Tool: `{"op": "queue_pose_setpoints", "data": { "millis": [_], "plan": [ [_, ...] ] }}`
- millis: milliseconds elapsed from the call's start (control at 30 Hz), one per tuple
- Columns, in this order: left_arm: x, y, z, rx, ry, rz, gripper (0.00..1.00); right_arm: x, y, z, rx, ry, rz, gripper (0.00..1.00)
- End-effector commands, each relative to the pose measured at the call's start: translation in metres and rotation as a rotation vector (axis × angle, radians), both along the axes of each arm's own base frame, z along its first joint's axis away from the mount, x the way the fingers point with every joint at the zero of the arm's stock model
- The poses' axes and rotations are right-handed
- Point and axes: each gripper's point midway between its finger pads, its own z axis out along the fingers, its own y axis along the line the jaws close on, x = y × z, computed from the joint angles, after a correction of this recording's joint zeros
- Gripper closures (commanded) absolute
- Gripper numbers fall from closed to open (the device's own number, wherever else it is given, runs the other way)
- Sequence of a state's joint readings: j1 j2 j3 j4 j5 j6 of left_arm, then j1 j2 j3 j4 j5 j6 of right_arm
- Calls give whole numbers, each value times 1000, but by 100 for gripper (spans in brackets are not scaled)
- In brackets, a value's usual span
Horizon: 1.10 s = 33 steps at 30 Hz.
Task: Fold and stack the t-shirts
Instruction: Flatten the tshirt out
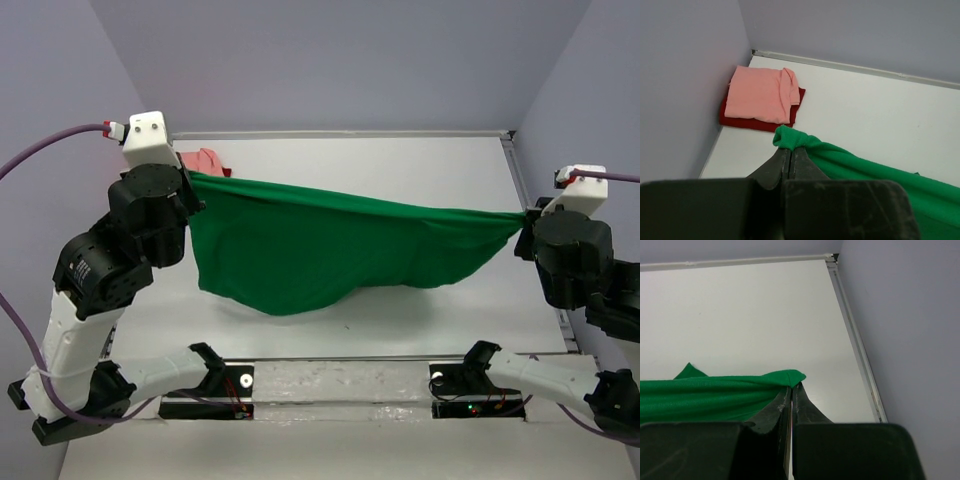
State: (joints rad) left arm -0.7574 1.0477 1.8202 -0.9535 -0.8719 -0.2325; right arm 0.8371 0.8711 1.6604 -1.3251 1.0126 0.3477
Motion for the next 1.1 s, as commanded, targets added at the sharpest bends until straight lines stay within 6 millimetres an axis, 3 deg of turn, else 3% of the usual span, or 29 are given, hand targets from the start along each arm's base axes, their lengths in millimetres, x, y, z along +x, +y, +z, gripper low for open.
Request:
{"op": "queue_pose_setpoints", "data": {
  "millis": [0,133,333,467,700,867,967,1000,1067],
  "plan": [
    [-7,18,12,-18,-56,55,100,-9,-27,8,-42,-26,-106,100],
    [-11,18,14,-37,-84,23,100,-8,-26,14,-36,-41,-101,100],
    [-12,15,36,-50,-140,-19,100,5,-15,37,-42,-67,-104,100],
    [5,-10,38,-40,-125,-77,100,24,4,45,-70,-73,-75,100],
    [17,-30,39,-13,-143,-116,100,51,30,34,-185,-62,-26,100],
    [19,-40,59,12,-177,-124,100,58,41,52,-211,-94,-14,100],
    [20,-45,76,23,-193,-112,100,64,42,73,-229,-137,-29,100],
    [15,-55,79,9,-199,-146,100,62,41,82,-233,-151,-27,100],
    [9,-57,83,-11,-203,-125,100,62,41,88,-227,-161,-24,100]
  ]
}}
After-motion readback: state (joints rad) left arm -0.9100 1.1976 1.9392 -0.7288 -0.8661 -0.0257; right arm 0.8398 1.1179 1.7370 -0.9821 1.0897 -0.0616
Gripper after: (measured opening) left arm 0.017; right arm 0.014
